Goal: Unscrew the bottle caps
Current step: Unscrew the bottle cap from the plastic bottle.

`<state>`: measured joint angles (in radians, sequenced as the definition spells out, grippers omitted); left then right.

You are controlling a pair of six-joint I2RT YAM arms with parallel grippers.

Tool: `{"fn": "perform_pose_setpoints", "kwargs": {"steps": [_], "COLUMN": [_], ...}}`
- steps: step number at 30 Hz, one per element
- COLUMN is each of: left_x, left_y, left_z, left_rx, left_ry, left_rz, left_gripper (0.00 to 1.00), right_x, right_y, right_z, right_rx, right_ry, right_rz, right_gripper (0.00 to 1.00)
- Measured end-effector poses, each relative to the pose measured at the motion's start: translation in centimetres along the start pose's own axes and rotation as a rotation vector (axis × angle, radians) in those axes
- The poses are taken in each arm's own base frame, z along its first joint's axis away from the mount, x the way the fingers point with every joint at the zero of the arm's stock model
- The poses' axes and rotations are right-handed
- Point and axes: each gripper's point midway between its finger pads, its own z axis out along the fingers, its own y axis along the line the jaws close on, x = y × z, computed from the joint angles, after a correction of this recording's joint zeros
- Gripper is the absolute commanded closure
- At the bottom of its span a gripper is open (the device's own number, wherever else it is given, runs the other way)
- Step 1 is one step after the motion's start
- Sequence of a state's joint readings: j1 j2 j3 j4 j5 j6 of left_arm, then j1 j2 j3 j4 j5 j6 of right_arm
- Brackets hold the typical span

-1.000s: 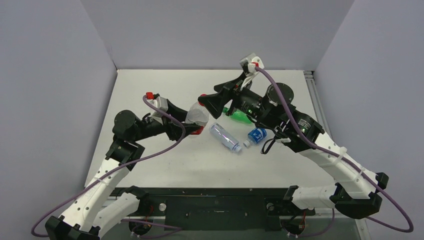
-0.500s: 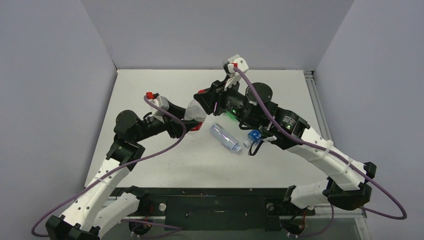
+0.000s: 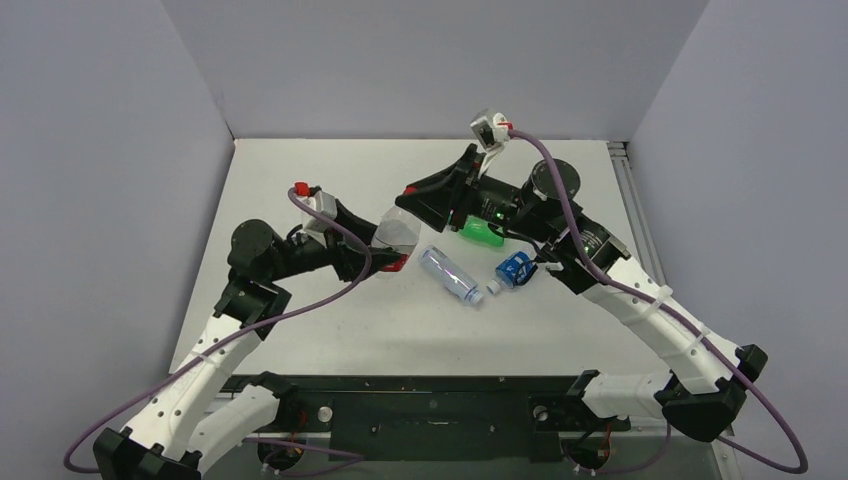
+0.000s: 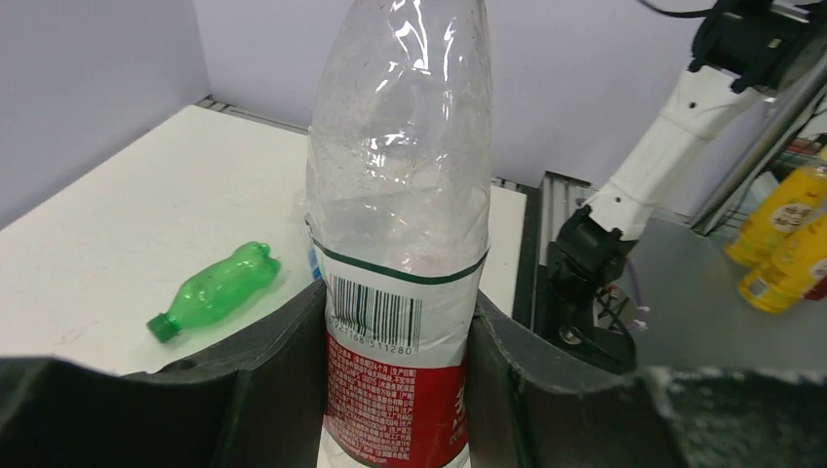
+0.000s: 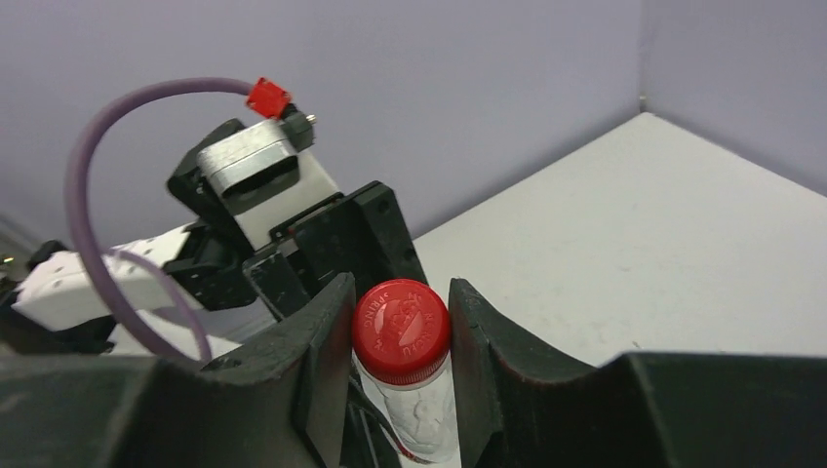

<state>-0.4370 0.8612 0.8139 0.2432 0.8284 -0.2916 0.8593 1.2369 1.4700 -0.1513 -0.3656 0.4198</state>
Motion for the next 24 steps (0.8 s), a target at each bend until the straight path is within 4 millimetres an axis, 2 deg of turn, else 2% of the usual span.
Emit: {"fn": "perform_pose_setpoints", "kwargs": {"steps": [4, 6, 7, 9, 11, 17, 21, 24], "left_x": [0.0, -0.3, -0.4, -0.5, -0.3, 0.1, 0.2, 0.3], "left_y": [-1.7, -2.4, -2.6, -2.7, -2.3, -0.1, 1.4, 2.4], "left_z": [0.0, -0.1, -0.1, -0.2, -0.1, 0.2, 0.1, 0.1], "left_rx": [0.088, 0.122, 0.13, 0.133, 0.114, 0.015, -0.058, -0.106], "left_ry": [0.011, 0.007, 0.006, 0.004, 0.006, 0.0, -0.008, -0.009], "left_rz": [-0.049, -0.043, -0.041, -0.037, -0.031, 0.054, 0.112, 0.138], "left_gripper": [1.0, 1.0, 1.0, 1.0, 1.0, 1.0, 1.0, 1.0], "right_x": [-0.3, -0.6, -0.7, -0.7, -0.7, -2.5, -4.0, -4.0], "right_y": [1.7, 2.7, 3.0, 2.7, 2.0, -0.5, -0.7, -1.8], "right_z": [-0.7, -0.9, -1.0, -1.1, -1.0, -1.2, -1.5, -1.2], "right_rx": [-0.179, -0.244, -0.261, -0.247, -0.183, 0.163, 0.3, 0.378], "right_ry": [-0.001, 0.001, 0.003, 0.005, 0.01, -0.036, -0.045, -0.037], "right_rz": [0.055, 0.061, 0.06, 0.057, 0.049, -0.066, -0.115, -0.131], "right_gripper": [1.0, 0.82, 0.7, 0.57, 0.51, 0.46, 0.46, 0.46]}}
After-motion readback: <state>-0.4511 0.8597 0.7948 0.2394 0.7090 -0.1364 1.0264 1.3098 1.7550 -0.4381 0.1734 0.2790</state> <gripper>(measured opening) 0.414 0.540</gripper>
